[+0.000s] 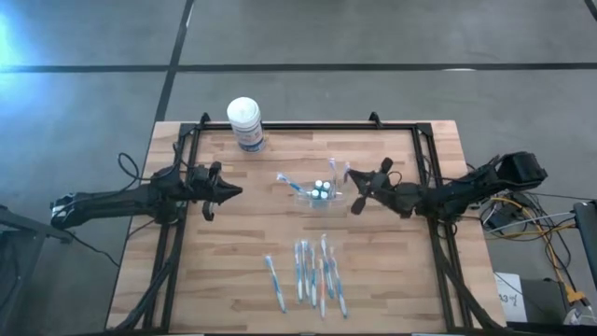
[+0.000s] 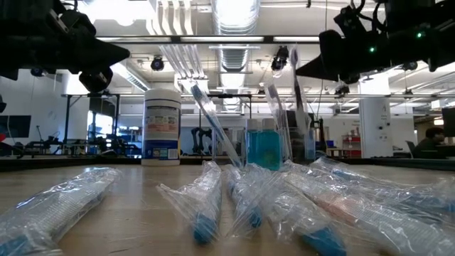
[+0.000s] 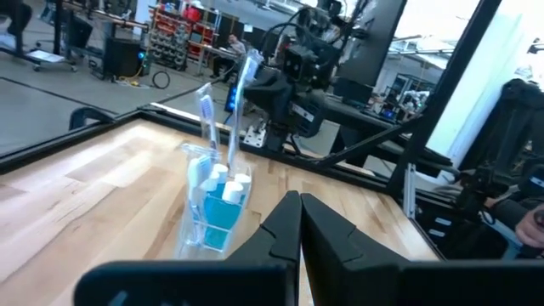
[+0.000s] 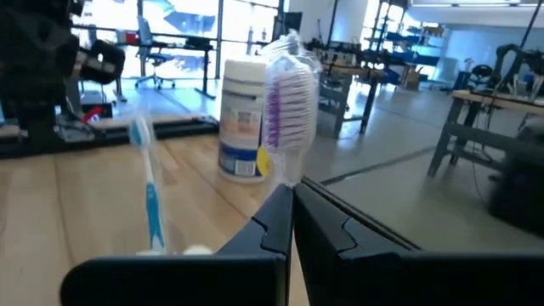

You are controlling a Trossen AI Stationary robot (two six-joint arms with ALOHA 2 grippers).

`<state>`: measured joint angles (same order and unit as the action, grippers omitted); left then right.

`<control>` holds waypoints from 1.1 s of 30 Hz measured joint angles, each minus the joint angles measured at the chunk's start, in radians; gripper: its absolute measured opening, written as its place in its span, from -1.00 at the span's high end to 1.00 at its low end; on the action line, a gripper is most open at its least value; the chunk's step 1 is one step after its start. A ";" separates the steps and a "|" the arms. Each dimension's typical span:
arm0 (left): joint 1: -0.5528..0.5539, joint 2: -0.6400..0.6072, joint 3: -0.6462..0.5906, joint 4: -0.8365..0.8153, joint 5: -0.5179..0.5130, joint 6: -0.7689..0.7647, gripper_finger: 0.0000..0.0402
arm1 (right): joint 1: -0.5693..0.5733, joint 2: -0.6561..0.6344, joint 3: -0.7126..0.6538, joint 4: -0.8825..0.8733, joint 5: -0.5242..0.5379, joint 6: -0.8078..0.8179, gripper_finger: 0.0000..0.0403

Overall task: Pick & Place toothbrushing station
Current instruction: Put the purple toothbrush into the transparent organizer

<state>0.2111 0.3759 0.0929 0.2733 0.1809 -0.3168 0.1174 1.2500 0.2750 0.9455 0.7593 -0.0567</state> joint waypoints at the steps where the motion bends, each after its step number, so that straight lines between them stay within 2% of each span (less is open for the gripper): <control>1: 0.000 0.000 0.000 0.000 -0.001 0.000 0.96 | 0.000 0.016 -0.003 0.010 0.000 0.001 0.96; 7: 0.000 0.000 0.000 0.000 0.000 -0.006 0.93 | -0.001 0.150 0.009 0.107 0.001 0.001 0.96; 17: 0.000 0.000 0.000 0.005 0.000 -0.017 0.94 | 0.000 0.336 0.077 0.109 0.027 0.044 0.96; 28: 0.000 0.000 0.000 0.003 0.000 -0.032 0.93 | 0.000 0.323 0.108 0.098 0.022 0.052 0.94; 33: 0.000 0.000 0.000 0.002 0.001 -0.040 0.93 | 0.000 0.283 0.112 0.034 0.018 0.100 0.77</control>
<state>0.2115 0.3759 0.0929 0.2758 0.1814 -0.3568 0.1177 1.5330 0.3866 0.9795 0.7771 0.0432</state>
